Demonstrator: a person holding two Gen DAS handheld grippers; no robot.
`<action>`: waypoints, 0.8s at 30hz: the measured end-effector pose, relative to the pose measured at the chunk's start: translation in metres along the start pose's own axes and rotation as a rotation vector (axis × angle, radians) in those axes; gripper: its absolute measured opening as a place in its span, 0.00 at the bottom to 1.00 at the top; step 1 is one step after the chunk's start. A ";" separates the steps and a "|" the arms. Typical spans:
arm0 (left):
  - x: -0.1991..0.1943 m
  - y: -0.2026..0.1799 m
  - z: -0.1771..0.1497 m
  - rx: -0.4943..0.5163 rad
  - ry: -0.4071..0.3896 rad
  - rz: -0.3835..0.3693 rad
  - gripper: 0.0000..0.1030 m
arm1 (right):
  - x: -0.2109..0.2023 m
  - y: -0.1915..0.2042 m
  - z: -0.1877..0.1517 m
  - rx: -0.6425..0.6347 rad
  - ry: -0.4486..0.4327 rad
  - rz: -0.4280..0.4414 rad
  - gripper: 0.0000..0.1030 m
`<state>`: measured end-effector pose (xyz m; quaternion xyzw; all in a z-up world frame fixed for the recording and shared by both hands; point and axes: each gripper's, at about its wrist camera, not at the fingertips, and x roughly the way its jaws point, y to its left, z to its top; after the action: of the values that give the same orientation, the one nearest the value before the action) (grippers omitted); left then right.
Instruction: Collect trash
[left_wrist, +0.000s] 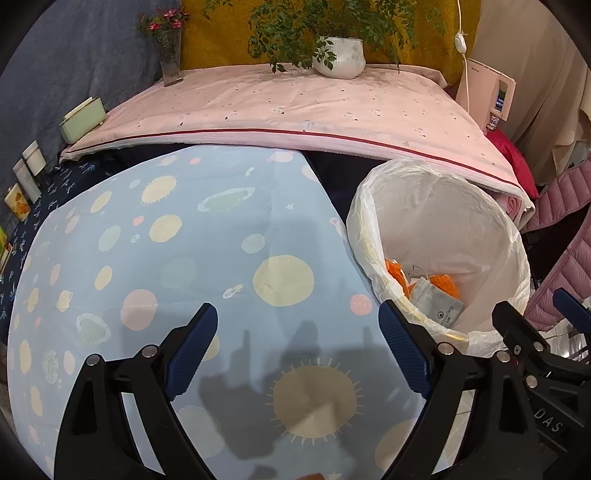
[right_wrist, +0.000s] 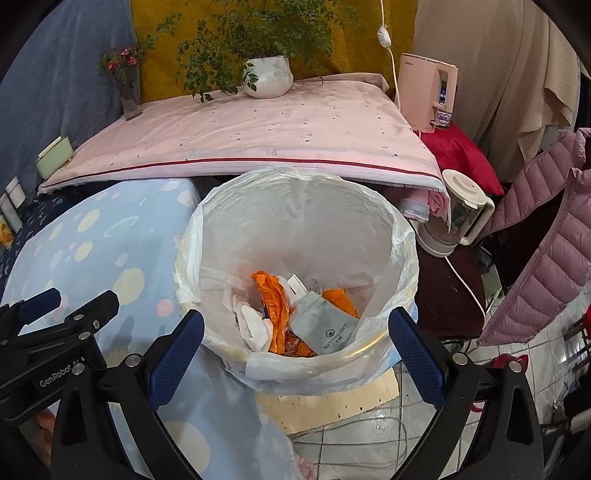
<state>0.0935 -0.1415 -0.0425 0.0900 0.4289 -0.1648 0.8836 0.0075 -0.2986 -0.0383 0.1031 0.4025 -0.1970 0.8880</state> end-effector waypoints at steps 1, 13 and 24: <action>-0.001 0.000 -0.001 0.000 -0.002 0.002 0.83 | -0.001 0.000 -0.001 0.001 -0.002 -0.003 0.93; -0.002 -0.002 -0.007 0.003 -0.007 0.016 0.87 | -0.002 -0.005 -0.010 -0.010 -0.001 -0.049 0.93; 0.000 -0.003 -0.013 0.003 0.005 0.022 0.88 | -0.002 -0.006 -0.017 -0.016 0.010 -0.057 0.93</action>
<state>0.0834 -0.1406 -0.0506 0.0965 0.4298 -0.1558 0.8841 -0.0076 -0.2978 -0.0483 0.0856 0.4111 -0.2186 0.8808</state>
